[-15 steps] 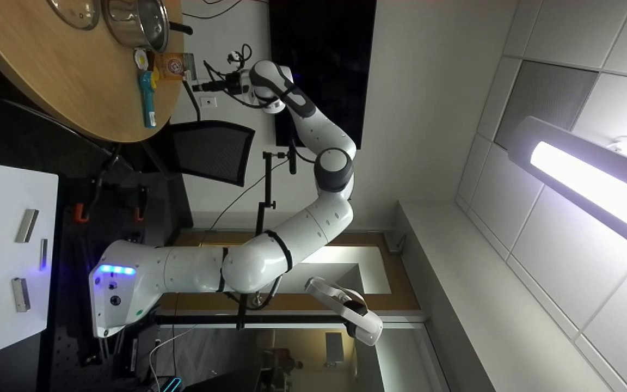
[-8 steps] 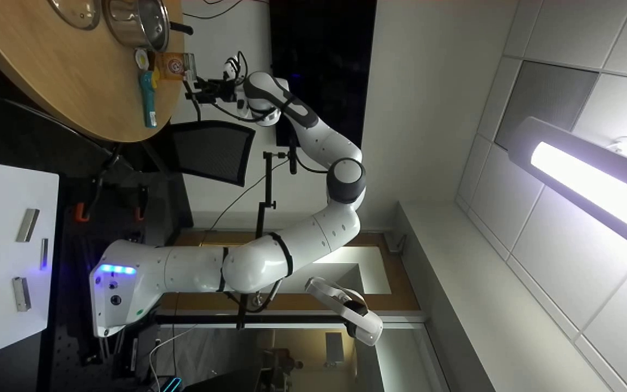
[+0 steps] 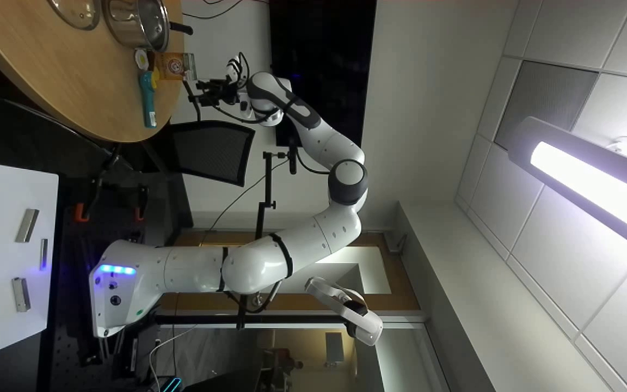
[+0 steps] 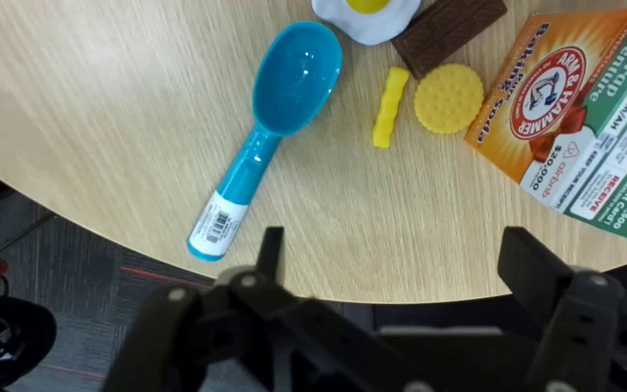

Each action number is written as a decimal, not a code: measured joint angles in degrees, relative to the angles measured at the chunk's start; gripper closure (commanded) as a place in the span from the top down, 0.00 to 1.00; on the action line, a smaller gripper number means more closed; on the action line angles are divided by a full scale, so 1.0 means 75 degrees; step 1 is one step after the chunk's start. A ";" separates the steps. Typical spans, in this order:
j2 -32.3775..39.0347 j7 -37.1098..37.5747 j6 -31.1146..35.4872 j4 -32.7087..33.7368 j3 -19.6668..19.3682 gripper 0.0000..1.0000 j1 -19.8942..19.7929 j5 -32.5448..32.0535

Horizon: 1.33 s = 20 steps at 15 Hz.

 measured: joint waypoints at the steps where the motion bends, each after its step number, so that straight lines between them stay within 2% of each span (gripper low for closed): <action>1: -0.0002 0.0000 -0.0004 0.0000 -0.0008 1.00 0.0012 0.0000; 6: 0.0113 0.0000 0.0007 0.0129 -0.0054 1.00 0.0035 -0.0001; 12: 0.0664 -0.0014 -0.0061 0.1324 -0.0330 1.00 -0.0048 0.0035; 14: 0.0845 -0.0315 -0.0360 0.1784 -0.0189 1.00 -0.0245 0.0395; 17: 0.1082 -0.0788 -0.1269 0.2564 0.0114 1.00 -0.0617 0.1050; 20: 0.1372 -0.0783 -0.2172 0.3377 0.0109 1.00 -0.0798 0.1153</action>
